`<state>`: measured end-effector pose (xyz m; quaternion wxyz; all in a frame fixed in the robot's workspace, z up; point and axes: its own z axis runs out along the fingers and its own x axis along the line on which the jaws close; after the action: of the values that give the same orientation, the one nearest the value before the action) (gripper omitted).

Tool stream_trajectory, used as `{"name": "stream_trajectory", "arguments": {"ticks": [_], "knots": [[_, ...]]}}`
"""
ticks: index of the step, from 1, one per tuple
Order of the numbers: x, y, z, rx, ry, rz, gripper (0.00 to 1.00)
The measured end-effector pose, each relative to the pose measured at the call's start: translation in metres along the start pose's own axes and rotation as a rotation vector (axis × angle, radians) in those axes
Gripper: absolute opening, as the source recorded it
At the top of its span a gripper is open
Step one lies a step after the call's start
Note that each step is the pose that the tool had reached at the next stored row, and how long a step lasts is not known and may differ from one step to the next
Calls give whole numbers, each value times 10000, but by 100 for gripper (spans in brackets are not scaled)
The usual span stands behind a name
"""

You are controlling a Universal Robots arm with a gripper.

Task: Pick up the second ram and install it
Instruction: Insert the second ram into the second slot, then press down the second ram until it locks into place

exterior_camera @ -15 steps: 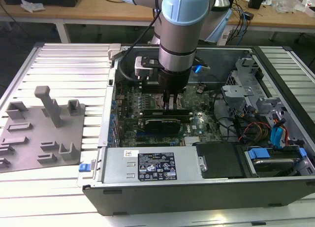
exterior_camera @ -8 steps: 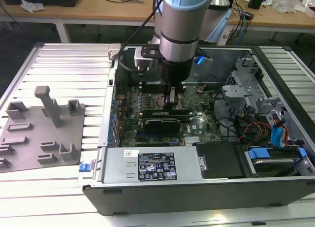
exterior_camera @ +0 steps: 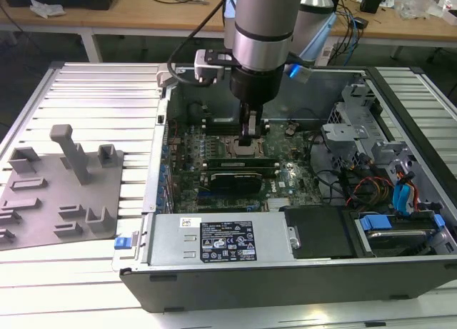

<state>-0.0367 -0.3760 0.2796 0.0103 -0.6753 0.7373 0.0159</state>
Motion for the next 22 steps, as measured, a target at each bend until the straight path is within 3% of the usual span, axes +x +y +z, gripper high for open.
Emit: {"name": "stream_trajectory", "arguments": {"ticks": [8, 9, 11, 13, 15, 17, 22], "knots": [[0, -2, -15, -1, 2, 1, 11], [-2, -26, -8, -5, 2, 1, 11], [-11, -148, 24, -41, 4, 2, 11], [-25, -335, 108, -90, 9, 4, 11], [-31, -434, 167, -99, 9, 5, 11], [-38, -557, 304, -101, 9, -5, 11], [-34, -560, 417, -102, 10, -48, 11]]}}
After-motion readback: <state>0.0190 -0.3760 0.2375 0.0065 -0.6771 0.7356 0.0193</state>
